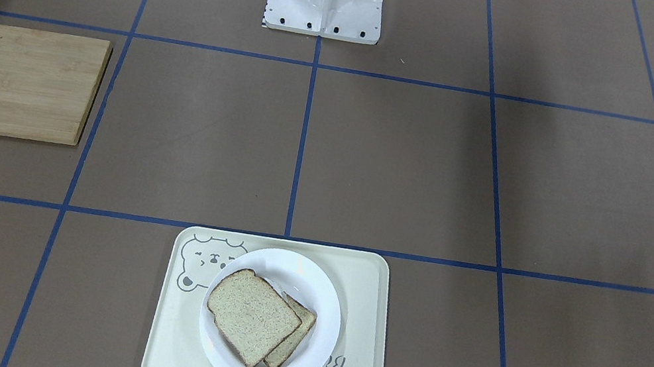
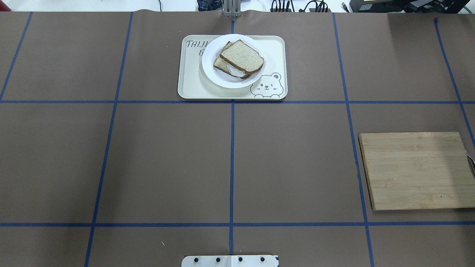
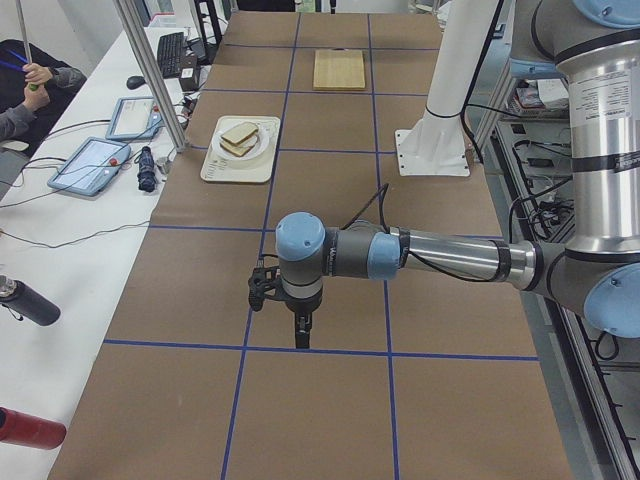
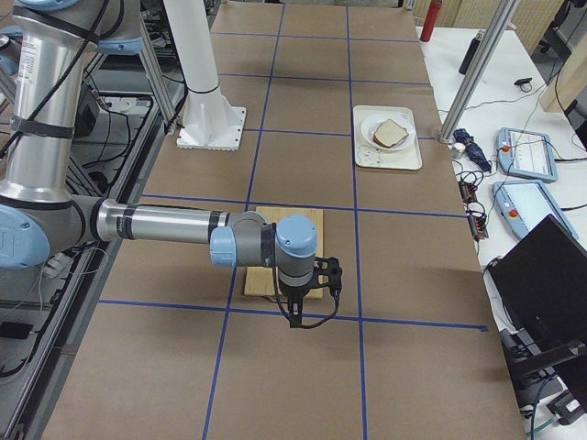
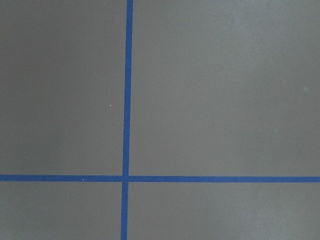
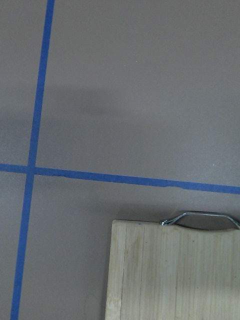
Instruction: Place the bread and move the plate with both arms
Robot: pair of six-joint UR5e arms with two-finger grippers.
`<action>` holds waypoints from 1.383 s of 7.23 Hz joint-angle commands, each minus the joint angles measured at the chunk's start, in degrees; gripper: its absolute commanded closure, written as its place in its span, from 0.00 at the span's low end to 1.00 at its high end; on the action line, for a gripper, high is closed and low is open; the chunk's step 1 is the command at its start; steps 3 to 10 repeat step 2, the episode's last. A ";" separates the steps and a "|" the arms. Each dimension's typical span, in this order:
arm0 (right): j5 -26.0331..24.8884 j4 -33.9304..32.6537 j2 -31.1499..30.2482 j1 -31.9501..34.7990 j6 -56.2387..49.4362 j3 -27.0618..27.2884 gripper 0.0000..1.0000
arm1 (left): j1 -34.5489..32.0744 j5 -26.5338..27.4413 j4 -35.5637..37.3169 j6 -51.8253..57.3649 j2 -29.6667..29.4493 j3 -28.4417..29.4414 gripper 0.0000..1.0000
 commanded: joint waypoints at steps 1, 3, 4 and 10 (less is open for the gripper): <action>0.12 -0.01 -0.34 0.00 -0.17 0.10 0.00 | 0.00 0.08 0.09 -0.02 0.03 0.06 0.02; 0.12 -0.01 -0.26 0.00 -0.18 0.01 0.00 | 0.00 0.08 0.09 -0.02 0.12 0.06 0.02; 0.12 -0.01 -0.26 0.00 -0.18 0.01 0.00 | 0.00 0.08 0.09 -0.02 0.12 0.06 0.02; 0.12 -0.01 -0.26 0.00 -0.18 0.01 0.00 | 0.00 0.08 0.09 -0.02 0.12 0.06 0.02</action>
